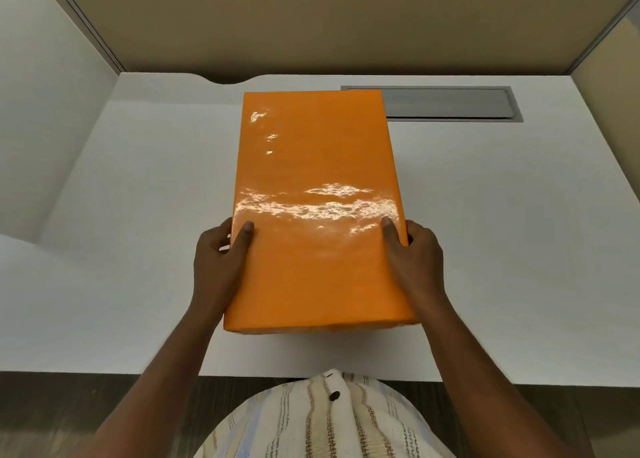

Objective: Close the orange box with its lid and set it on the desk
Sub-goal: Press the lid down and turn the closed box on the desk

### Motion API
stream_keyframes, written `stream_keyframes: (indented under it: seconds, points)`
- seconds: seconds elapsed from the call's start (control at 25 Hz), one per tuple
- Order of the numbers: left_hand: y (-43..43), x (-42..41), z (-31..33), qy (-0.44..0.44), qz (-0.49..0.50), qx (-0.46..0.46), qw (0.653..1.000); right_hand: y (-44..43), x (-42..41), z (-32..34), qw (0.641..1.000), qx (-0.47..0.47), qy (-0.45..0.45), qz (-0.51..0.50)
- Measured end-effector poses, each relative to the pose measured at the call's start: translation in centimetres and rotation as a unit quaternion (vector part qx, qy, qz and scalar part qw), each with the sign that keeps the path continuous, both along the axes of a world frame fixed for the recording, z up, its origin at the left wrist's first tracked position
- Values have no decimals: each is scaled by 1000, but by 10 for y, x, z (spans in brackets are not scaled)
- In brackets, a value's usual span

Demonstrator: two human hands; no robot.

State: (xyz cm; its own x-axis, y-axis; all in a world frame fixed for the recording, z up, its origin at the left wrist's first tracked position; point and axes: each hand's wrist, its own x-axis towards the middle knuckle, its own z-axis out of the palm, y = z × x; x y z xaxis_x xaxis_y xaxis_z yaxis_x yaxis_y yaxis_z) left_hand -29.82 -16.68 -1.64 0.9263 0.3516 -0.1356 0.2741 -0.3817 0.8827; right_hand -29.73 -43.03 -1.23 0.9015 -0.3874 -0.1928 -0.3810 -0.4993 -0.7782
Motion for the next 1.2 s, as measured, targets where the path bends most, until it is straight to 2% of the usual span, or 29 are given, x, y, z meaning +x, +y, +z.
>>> stream_keyframes:
  seconds: [0.32,0.84,1.08,1.2]
  points:
    - [4,7,-16,13,0,9,1000,8,-2,-8,999,-25,-32,-18]
    - [7,28,-28,22,-17,28,999,15,14,-24,999,-25,-33,-30]
    - [9,37,-30,64,-37,1,997,17,24,-27,998,-50,39,19]
    - [13,48,-26,82,-12,-29,996,15,30,-25,994,-74,67,41]
